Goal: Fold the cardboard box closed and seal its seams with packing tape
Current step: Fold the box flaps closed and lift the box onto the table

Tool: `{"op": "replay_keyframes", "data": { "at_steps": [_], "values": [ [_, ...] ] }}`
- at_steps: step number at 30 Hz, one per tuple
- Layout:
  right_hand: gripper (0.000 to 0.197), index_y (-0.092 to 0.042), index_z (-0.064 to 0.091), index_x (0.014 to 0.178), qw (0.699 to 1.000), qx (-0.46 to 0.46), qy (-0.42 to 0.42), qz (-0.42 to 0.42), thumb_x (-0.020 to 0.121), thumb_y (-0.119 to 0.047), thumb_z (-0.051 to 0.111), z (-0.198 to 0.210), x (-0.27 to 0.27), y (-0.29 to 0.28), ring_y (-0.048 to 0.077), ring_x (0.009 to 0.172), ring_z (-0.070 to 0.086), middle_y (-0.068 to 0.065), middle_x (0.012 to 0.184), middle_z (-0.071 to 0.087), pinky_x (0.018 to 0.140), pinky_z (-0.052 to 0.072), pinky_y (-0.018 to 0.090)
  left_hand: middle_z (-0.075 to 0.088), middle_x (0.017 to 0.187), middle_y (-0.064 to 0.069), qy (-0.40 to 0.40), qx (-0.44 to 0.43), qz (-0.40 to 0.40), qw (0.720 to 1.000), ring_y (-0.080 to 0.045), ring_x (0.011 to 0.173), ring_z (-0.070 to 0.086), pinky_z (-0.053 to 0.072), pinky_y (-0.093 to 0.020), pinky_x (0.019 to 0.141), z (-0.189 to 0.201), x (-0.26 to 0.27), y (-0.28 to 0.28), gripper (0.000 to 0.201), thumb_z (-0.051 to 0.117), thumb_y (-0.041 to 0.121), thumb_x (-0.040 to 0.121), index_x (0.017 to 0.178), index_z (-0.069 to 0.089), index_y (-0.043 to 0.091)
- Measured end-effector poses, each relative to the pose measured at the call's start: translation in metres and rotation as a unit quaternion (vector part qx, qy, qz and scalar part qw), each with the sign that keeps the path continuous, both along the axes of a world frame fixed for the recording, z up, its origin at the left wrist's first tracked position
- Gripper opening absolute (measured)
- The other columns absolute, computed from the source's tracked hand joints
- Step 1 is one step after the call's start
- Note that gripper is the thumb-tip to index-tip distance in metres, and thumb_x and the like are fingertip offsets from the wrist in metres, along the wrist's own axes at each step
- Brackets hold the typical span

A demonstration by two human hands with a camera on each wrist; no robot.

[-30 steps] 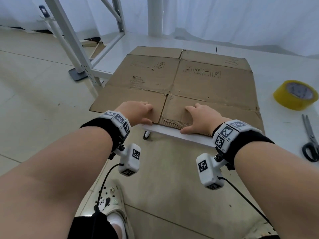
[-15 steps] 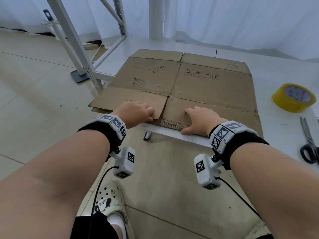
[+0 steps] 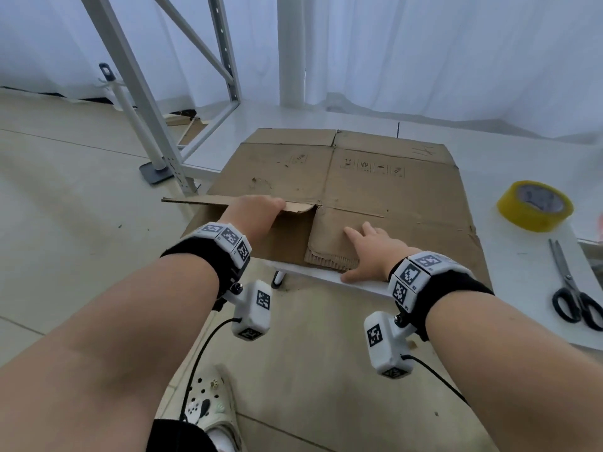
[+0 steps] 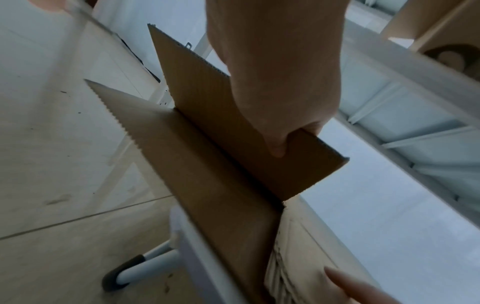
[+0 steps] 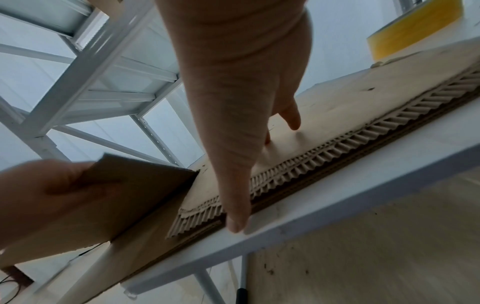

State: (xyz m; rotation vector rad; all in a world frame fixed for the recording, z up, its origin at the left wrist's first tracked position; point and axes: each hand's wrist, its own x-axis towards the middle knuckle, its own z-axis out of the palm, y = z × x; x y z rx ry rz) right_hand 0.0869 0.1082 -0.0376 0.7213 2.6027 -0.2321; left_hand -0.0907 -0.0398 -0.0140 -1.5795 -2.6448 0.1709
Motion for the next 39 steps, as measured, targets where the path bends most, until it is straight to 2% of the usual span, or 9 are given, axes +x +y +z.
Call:
{"op": "replay_keyframes", "data": {
  "at_steps": [6, 11, 15, 19, 21, 25, 32, 36, 39],
  "values": [
    [0.101, -0.024, -0.004, 0.153, 0.996, 0.039, 0.07, 0.035, 0.082, -0.068, 0.052, 0.034, 0.023, -0.023, 0.03, 0.147, 0.008, 0.01, 0.161, -0.002, 0.116, 0.017, 0.054, 0.061, 0.121, -0.002, 0.014, 0.066, -0.011, 0.998, -0.022, 0.104, 0.06, 0.046, -0.028, 0.081, 0.044, 0.032, -0.017, 0.043, 0.04, -0.003, 0.091, 0.129, 0.048, 0.018],
    [0.084, -0.024, 0.007, 0.152, 0.981, 0.095, 0.17, 0.017, 0.089, -0.051, 0.055, 0.071, 0.051, -0.038, 0.03, 0.14, 0.03, 0.01, 0.157, 0.02, 0.114, 0.028, 0.048, 0.058, 0.128, -0.002, 0.045, 0.141, -0.034, 0.988, -0.022, 0.112, 0.058, 0.046, -0.031, 0.089, 0.097, 0.068, -0.028, 0.043, 0.039, 0.003, 0.096, 0.135, 0.044, 0.021],
    [0.061, -0.02, 0.024, 0.147, 0.95, 0.11, 0.292, -0.026, 0.092, -0.024, 0.05, 0.115, 0.065, -0.044, 0.028, 0.111, 0.055, 0.007, 0.133, 0.051, 0.089, 0.049, 0.038, 0.06, 0.121, -0.004, 0.061, 0.184, -0.057, 0.979, -0.023, 0.106, 0.059, 0.045, -0.032, 0.084, 0.151, 0.088, -0.022, 0.042, 0.037, 0.003, 0.096, 0.133, 0.046, 0.02],
    [0.031, -0.02, 0.05, 0.128, 0.899, 0.13, 0.408, -0.095, 0.098, -0.019, 0.042, 0.187, 0.086, -0.033, 0.03, 0.091, 0.061, 0.01, 0.103, 0.066, 0.069, 0.045, 0.034, 0.064, 0.104, -0.009, 0.062, 0.269, -0.031, 0.961, -0.027, 0.095, 0.061, 0.047, -0.035, 0.078, 0.218, 0.09, -0.031, 0.03, 0.037, 0.009, 0.098, 0.122, 0.053, 0.015],
    [0.024, -0.016, 0.056, 0.118, 0.883, 0.127, 0.437, -0.118, 0.097, -0.023, 0.046, 0.22, 0.1, -0.023, 0.03, 0.09, 0.061, 0.009, 0.101, 0.067, 0.073, 0.046, 0.034, 0.064, 0.098, -0.01, 0.037, 0.323, -0.017, 0.945, -0.03, 0.09, 0.061, 0.049, -0.04, 0.079, 0.244, 0.093, -0.038, 0.026, 0.039, 0.007, 0.096, 0.116, 0.055, 0.013],
    [0.02, -0.01, 0.063, 0.103, 0.883, 0.099, 0.434, -0.15, 0.093, -0.025, 0.055, 0.261, 0.127, -0.014, 0.025, 0.086, 0.058, 0.009, 0.101, 0.066, 0.08, 0.047, 0.034, 0.064, 0.09, -0.009, 0.01, 0.379, -0.009, 0.925, -0.028, 0.084, 0.06, 0.045, -0.035, 0.07, 0.272, 0.106, -0.049, 0.019, 0.042, 0.007, 0.094, 0.105, 0.057, 0.013],
    [0.024, -0.011, 0.06, 0.112, 0.829, 0.136, 0.517, -0.162, 0.096, -0.029, 0.054, 0.303, 0.137, -0.043, 0.018, 0.083, 0.053, 0.003, 0.101, 0.065, 0.077, 0.042, 0.03, 0.056, 0.082, -0.003, 0.01, 0.457, -0.016, 0.889, -0.023, 0.078, 0.052, 0.039, -0.033, 0.069, 0.305, 0.122, -0.071, 0.012, 0.042, 0.017, 0.099, 0.097, 0.052, 0.011],
    [0.018, -0.016, 0.057, 0.102, 0.789, 0.153, 0.573, -0.161, 0.092, -0.032, 0.059, 0.334, 0.138, -0.058, 0.02, 0.081, 0.052, 0.0, 0.091, 0.059, 0.07, 0.04, 0.032, 0.059, 0.103, -0.013, 0.015, 0.422, -0.051, 0.905, -0.029, 0.096, 0.053, 0.038, -0.033, 0.079, 0.329, 0.124, -0.072, 0.026, 0.037, 0.004, 0.096, 0.116, 0.053, 0.006],
    [0.017, -0.016, 0.054, 0.094, 0.773, 0.142, 0.593, -0.176, 0.091, -0.031, 0.061, 0.346, 0.139, -0.062, 0.021, 0.079, 0.05, 0.0, 0.087, 0.055, 0.066, 0.038, 0.032, 0.056, 0.117, -0.015, 0.007, 0.396, -0.066, 0.916, -0.031, 0.107, 0.053, 0.04, -0.038, 0.091, 0.325, 0.123, -0.075, 0.039, 0.035, 0.002, 0.096, 0.131, 0.049, 0.012]
  ]
}}
